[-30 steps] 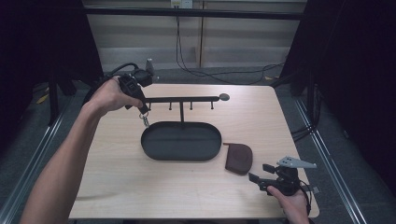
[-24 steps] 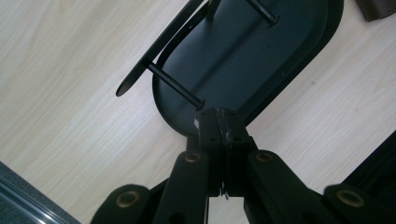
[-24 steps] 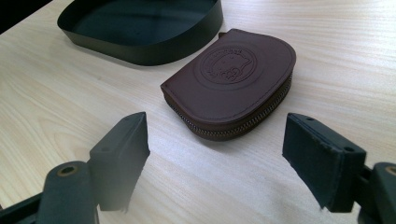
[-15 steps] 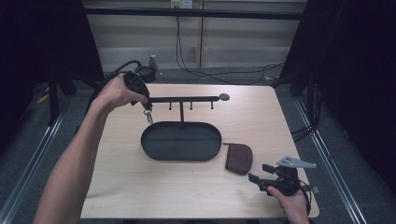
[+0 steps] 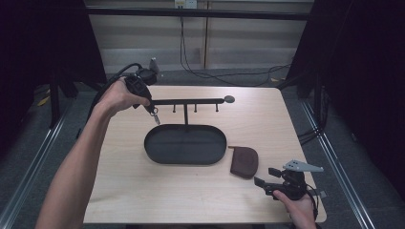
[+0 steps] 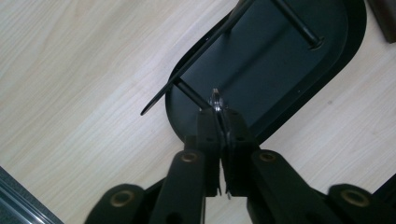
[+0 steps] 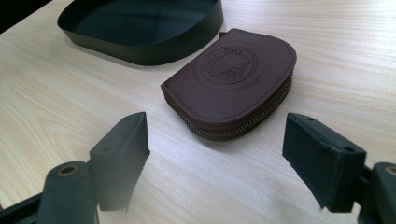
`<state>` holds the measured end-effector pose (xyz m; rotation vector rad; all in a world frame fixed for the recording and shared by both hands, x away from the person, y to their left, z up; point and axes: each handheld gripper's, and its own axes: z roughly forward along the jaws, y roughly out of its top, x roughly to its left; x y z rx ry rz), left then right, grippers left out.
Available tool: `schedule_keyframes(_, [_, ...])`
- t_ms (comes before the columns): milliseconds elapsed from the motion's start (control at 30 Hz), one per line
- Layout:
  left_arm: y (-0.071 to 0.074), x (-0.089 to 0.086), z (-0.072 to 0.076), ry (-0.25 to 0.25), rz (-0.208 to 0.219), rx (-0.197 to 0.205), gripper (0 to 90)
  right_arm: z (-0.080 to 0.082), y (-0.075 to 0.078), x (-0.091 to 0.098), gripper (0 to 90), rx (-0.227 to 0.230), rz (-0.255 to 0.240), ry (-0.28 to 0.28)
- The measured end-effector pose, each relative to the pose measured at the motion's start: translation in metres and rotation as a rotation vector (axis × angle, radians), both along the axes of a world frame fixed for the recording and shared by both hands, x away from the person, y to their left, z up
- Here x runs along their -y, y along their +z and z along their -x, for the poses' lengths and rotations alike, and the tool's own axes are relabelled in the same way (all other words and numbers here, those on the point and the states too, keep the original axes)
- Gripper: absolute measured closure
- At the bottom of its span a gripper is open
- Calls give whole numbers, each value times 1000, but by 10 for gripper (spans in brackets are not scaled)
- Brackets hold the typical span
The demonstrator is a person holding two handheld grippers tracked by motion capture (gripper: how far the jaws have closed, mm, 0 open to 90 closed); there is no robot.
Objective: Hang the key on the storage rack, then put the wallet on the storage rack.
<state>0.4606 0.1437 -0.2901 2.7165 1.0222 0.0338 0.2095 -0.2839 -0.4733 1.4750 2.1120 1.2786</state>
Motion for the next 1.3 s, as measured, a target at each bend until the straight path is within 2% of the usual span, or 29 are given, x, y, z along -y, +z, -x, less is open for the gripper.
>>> schedule_keyframes(67, [0,-3,0,2,23,4,853,-2,0,0,223,-5,1,0])
schedule_keyframes(233, [-2,-12,2,9,56,29,784,-3,-1,-2,223,-10,3,2])
schedule_keyframes(300, [-4,-14,5,32,87,43,750,-2,-1,-1,223,-7,6,1])
schedule_keyframes(367, [-3,-18,8,67,92,68,737,-1,-1,-1,223,-5,4,-1])
schedule_keyframes(500, [-3,-25,14,87,141,80,700,-1,-1,-1,223,-5,5,1])
schedule_keyframes(533, [-3,-25,14,87,141,80,702,-1,-1,-1,223,-6,5,1])
schedule_keyframes(567, [-5,-29,17,98,163,87,696,-1,-1,-1,223,-7,7,3])
schedule_keyframes(767, [-14,-37,30,116,209,121,633,-2,-1,-1,223,-7,10,4])
schedule_keyframes(933, [-20,-43,40,126,227,146,513,-2,-1,-1,223,-8,9,3])
schedule_keyframes(1033, [-23,-48,48,135,257,172,447,-3,-1,-1,224,-12,9,-2])
schedule_keyframes(1100, [-25,-52,52,127,288,179,369,-3,-2,-2,223,-14,12,-1])
schedule_keyframes(1167, [-29,-55,57,127,276,199,352,-4,-2,-2,223,-22,13,-4])
schedule_keyframes(1233, [-31,-60,61,127,303,203,307,-4,-2,-2,224,-22,13,-5])
schedule_keyframes(1267, [-31,-60,61,127,303,203,308,-4,-2,-2,224,-22,13,-5])
schedule_keyframes(1300, [-31,-63,64,134,322,210,308,-4,-2,-2,224,-18,13,-3])
